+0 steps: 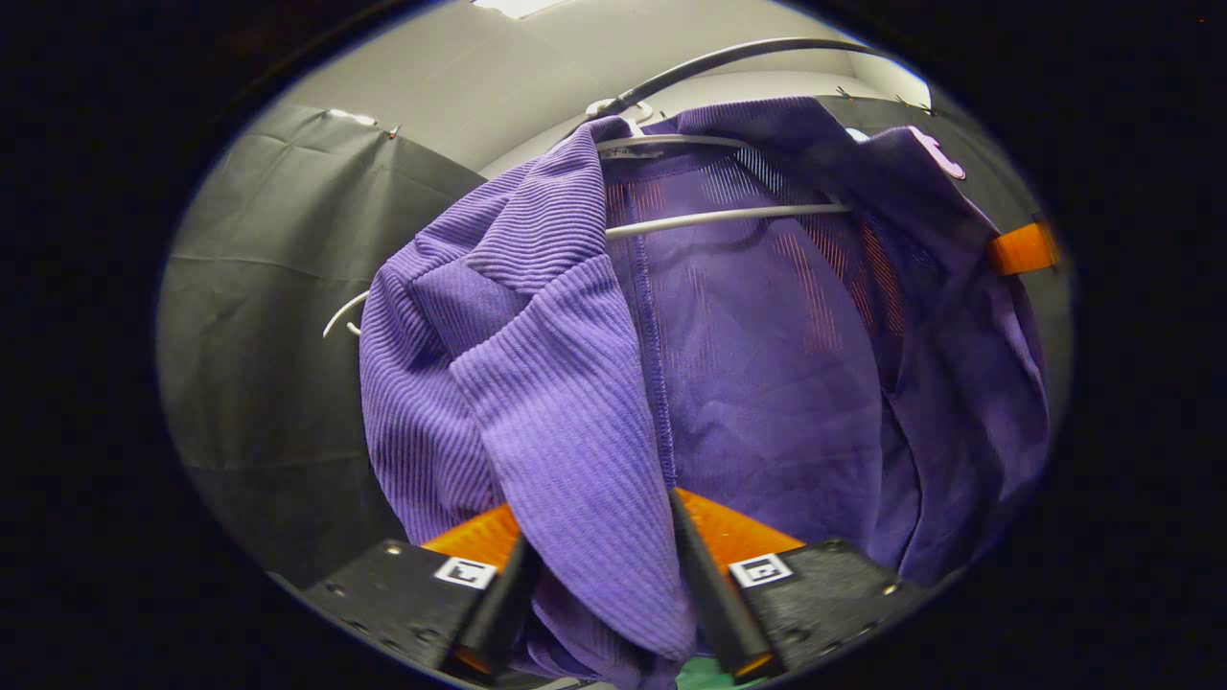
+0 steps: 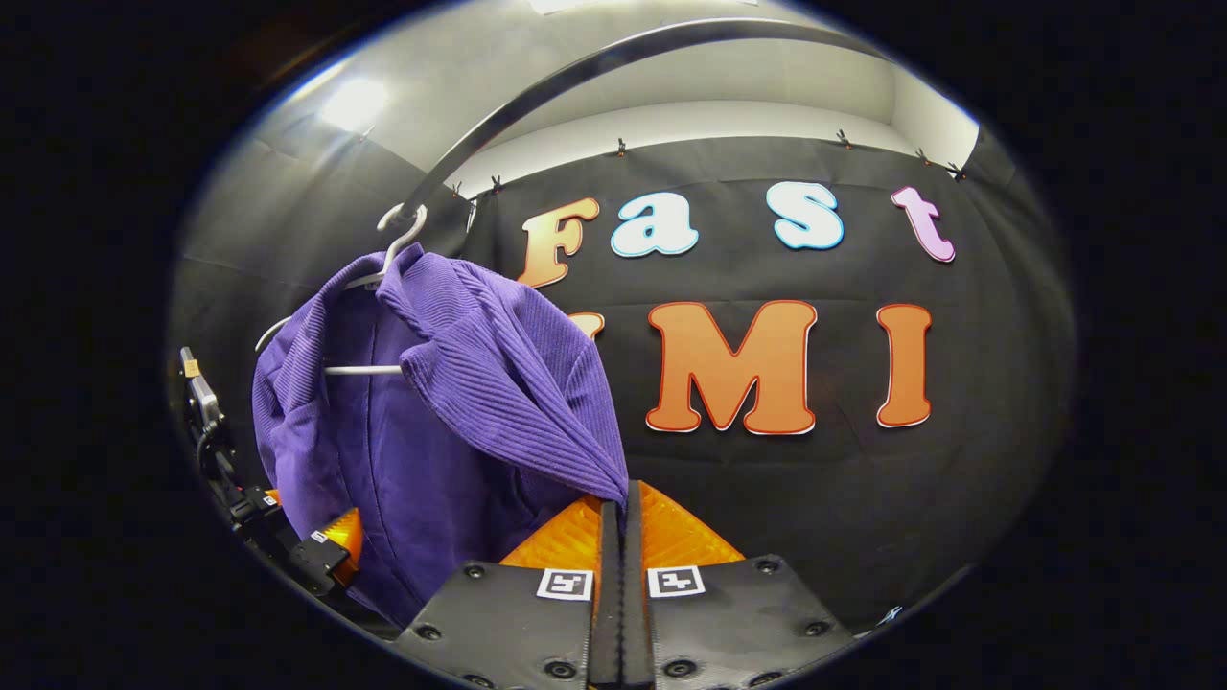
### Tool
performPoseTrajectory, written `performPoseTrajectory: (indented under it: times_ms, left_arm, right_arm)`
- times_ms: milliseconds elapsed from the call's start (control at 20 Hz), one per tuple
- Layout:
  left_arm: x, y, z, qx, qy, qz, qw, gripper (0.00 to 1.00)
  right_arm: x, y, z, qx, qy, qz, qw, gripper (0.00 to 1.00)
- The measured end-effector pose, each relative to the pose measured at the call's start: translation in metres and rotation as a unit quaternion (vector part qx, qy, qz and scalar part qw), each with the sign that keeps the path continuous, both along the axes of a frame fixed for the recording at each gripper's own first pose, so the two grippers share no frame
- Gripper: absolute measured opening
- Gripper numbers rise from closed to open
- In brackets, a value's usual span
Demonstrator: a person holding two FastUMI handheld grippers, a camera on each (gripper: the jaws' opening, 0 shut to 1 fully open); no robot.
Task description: Grasp the clothes on the hanger with both hands and then place them into the laundry hamper below.
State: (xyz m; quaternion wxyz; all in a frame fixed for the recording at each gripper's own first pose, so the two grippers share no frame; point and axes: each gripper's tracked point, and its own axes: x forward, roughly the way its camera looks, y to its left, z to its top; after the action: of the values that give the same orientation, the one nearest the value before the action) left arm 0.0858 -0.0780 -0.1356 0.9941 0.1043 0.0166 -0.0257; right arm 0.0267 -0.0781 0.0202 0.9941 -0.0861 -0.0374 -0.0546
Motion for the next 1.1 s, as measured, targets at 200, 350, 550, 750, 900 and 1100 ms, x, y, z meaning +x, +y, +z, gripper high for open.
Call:
performPoseTrajectory:
  times_ms: [200, 350, 550, 750, 900, 1100]
  left_arm:
    - [-0.009, 0.020, 0.033, -0.011, -0.022, -0.007, 1.000, 0.27]
    - [-0.015, 0.045, 0.063, -0.004, -0.036, 0.011, 0.999, 0.08]
    - [-0.018, 0.097, 0.127, -0.004, -0.092, 0.072, 0.993, 0.06]
    - [-0.002, 0.138, 0.180, -0.036, -0.125, 0.112, 0.985, 0.12]
    - [0.007, 0.164, 0.209, -0.059, -0.147, 0.136, 0.978, 0.09]
    - [0.034, 0.192, 0.229, -0.073, -0.154, 0.151, 0.974, 0.09]
  right_arm:
    - [0.000, -0.002, -0.001, -0.014, -0.027, -0.013, 0.999, 0.07]
    - [-0.006, -0.007, 0.008, -0.024, -0.049, -0.037, 0.998, 0.08]
    - [-0.017, -0.014, 0.037, -0.041, -0.094, -0.077, 0.992, 0.07]
    - [-0.017, -0.020, 0.058, -0.066, -0.119, -0.105, 0.985, 0.07]
    - [-0.015, -0.027, 0.078, -0.053, -0.146, -0.116, 0.981, 0.08]
    - [0.005, -0.038, 0.097, -0.057, -0.167, -0.125, 0.976, 0.08]
